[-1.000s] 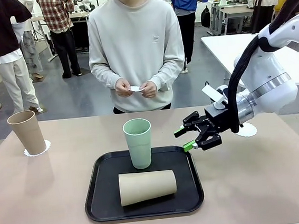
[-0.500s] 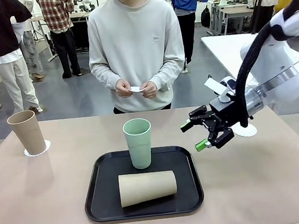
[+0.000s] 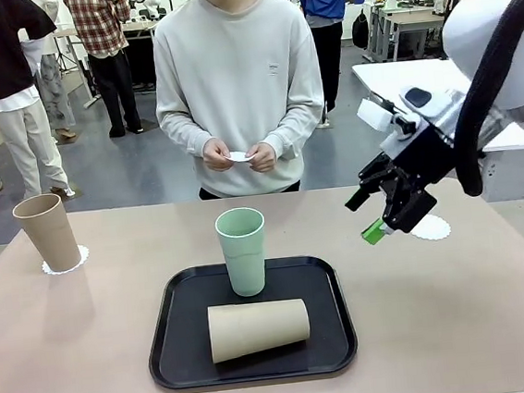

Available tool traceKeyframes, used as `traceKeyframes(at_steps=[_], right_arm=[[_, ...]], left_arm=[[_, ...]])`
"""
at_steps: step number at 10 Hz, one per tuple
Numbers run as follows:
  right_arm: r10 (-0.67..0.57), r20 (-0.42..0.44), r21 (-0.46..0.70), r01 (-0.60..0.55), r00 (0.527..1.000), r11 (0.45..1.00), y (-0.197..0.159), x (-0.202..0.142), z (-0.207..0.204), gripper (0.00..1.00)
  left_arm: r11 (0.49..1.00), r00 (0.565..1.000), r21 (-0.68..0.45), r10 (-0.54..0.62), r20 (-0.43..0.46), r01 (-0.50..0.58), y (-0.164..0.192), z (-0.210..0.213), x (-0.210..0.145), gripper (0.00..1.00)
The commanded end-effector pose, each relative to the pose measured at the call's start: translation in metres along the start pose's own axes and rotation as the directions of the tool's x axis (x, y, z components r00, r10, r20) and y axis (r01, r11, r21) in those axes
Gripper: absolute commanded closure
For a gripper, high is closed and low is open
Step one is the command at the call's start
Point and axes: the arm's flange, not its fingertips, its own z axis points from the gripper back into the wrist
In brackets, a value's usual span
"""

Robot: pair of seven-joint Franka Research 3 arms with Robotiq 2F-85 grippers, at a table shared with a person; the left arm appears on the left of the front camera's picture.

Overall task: Place coasters on the table and set cups on them.
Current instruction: Take one Reusable plastic cup from the Flat Tray and place it on a coaster set by the human.

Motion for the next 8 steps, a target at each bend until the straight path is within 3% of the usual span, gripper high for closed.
traceKeyframes(at_steps=[1,3,4,6,7,8], right_arm=[[-0.113,-0.142,-0.019,0.112,0.983,0.994,0.012,0.024,0.000,0.00],[-0.052,-0.202,0.040,0.061,0.978,0.997,0.012,0.024,0.006,0.00],[-0.085,-0.123,-0.037,0.081,0.989,0.996,0.015,0.024,0.007,0.00],[-0.085,-0.123,-0.037,0.081,0.989,0.996,0.015,0.024,0.007,0.00],[-0.073,-0.149,-0.019,0.071,0.986,0.997,0.017,0.027,0.008,0.00],[-0.076,-0.301,0.022,0.087,0.951,0.996,0.022,0.047,-0.012,0.00]], left_arm=[[1.000,1.000,-0.007,-0.004,0.003,0.004,-0.002,0.001,-0.001,0.00],[1.000,1.000,-0.007,-0.004,0.003,0.004,-0.002,0.001,-0.001,0.00],[1.000,1.000,-0.007,-0.004,0.003,0.004,-0.002,0.001,-0.001,0.00],[1.000,1.000,-0.007,-0.004,0.003,0.004,-0.002,0.001,-0.001,0.00],[1.000,1.000,-0.007,-0.004,0.003,0.004,-0.002,0.001,-0.001,0.00],[1.000,1.000,-0.007,-0.004,0.003,0.004,-0.002,0.001,-0.001,0.00]])
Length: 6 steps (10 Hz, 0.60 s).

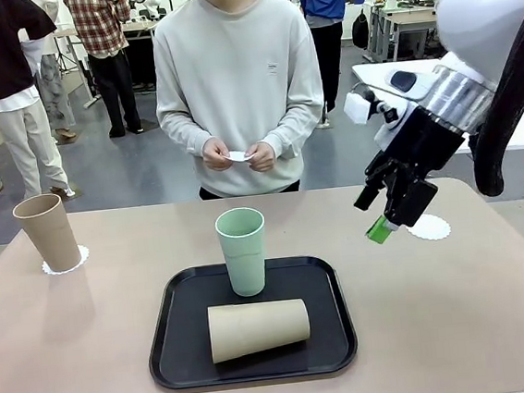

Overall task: Place coasters on the table and set cups on them.
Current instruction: Take one Reusable plastic cup from the Flat Tray and place it on a coaster set by the human.

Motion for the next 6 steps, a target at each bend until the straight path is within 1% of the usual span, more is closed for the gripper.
traceKeyframes(at_steps=[1,2,3,5,6], right_arm=[[-0.062,-0.257,0.017,0.069,0.964,0.998,0.000,0.047,-0.033,0.00],[-0.071,-0.346,0.028,0.085,0.936,0.996,-0.005,0.072,-0.048,0.00],[-0.075,-0.378,0.042,0.098,0.923,0.994,-0.008,0.097,-0.059,0.00],[-0.049,-0.382,0.057,0.076,0.923,0.995,-0.012,0.130,-0.078,0.00],[-0.018,-0.371,0.086,0.054,0.929,0.995,-0.020,0.139,-0.094,0.00]], left_arm=[[1.000,1.000,-0.008,-0.004,0.003,0.004,-0.002,0.001,-0.001,0.00],[1.000,1.000,-0.008,-0.004,0.003,0.004,-0.002,0.001,-0.001,0.00],[1.000,1.000,-0.008,-0.004,0.003,0.004,-0.002,0.001,-0.001,0.00],[1.000,1.000,-0.008,-0.004,0.003,0.004,-0.002,0.001,-0.001,0.00],[1.000,1.000,-0.008,-0.004,0.003,0.004,-0.002,0.001,-0.001,0.00]])
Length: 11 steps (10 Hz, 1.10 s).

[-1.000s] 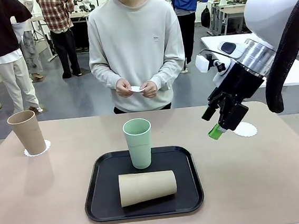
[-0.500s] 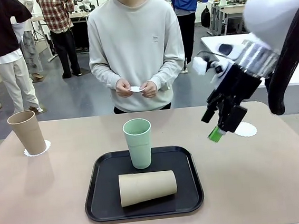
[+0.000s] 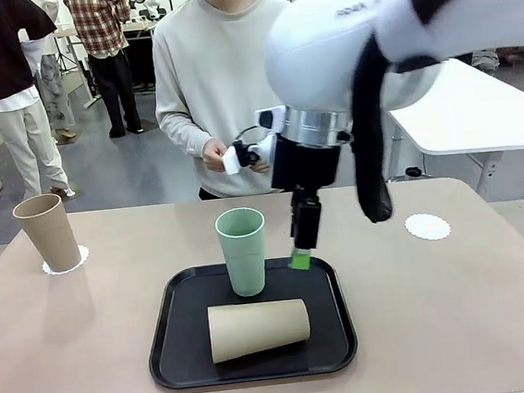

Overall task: Place coasters on the table and set cups on them.
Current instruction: Take one Reusable plastic cup from the Flat Tray and place it on a coaster set by the human.

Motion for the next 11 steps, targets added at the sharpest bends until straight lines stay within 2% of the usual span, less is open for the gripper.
traceKeyframes(at_steps=[1,4,5,9,11], right_arm=[[0.032,-0.017,0.044,-0.032,0.999,0.999,-0.022,0.020,-0.013,0.00],[0.146,-0.047,0.053,-0.143,0.988,0.988,-0.014,0.039,-0.042,0.00],[0.051,-0.011,0.074,-0.050,0.999,0.996,-0.020,0.031,-0.032,0.00],[0.072,-0.019,0.076,-0.070,0.997,0.995,-0.021,0.034,-0.037,0.00],[0.032,-0.036,0.068,-0.030,0.999,0.997,-0.026,0.041,-0.052,0.00]], left_arm=[[1.000,1.000,-0.007,-0.004,0.003,0.004,-0.002,0.001,-0.001,0.00],[1.000,1.000,-0.007,-0.004,0.003,0.004,-0.002,0.001,-0.001,0.00],[1.000,1.000,-0.007,-0.004,0.003,0.004,-0.002,0.001,-0.001,0.00],[1.000,1.000,-0.007,-0.004,0.003,0.004,-0.002,0.001,-0.001,0.00],[1.000,1.000,-0.007,-0.004,0.003,0.004,-0.002,0.001,-0.001,0.00]])
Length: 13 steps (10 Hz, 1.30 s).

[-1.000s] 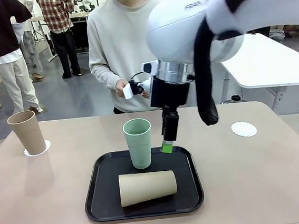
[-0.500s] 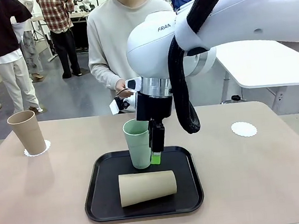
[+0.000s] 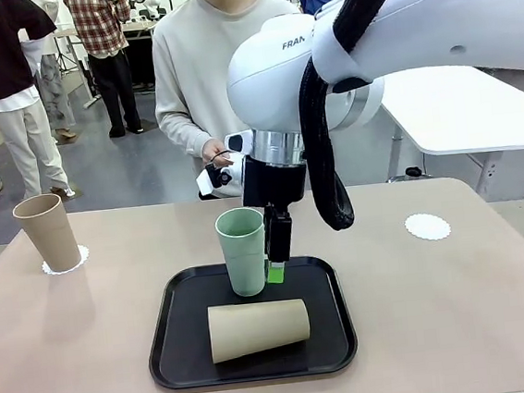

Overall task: Place coasters on the table and set cups on them.
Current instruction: Take one Reusable plastic cup from the Flat Tray and place it on a coaster set by the human.

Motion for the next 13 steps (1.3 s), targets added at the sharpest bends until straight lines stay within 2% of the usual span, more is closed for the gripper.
traceKeyframes(at_steps=[1,4,6,9,13], right_arm=[[-0.071,0.005,-0.046,0.071,0.997,0.996,-0.009,0.010,-0.012,0.00],[-0.098,0.024,-0.119,0.100,0.995,0.988,-0.015,0.017,-0.021,0.00],[-0.082,0.015,-0.118,0.083,0.997,0.990,-0.014,0.021,-0.026,0.00],[-0.042,-0.021,-0.103,0.039,0.999,0.994,0.001,0.023,-0.028,0.00],[-0.020,-0.040,-0.140,0.014,0.999,0.990,0.025,0.014,-0.037,0.00]], left_arm=[[1.000,1.000,-0.007,-0.005,0.003,0.005,-0.002,0.001,-0.001,0.00],[1.000,1.000,-0.007,-0.005,0.003,0.005,-0.002,0.001,-0.001,0.00],[1.000,1.000,-0.007,-0.005,0.003,0.005,-0.002,0.001,-0.001,0.00],[1.000,1.000,-0.007,-0.005,0.003,0.005,-0.002,0.001,-0.001,0.00],[1.000,1.000,-0.007,-0.005,0.003,0.005,-0.002,0.001,-0.001,0.00]])
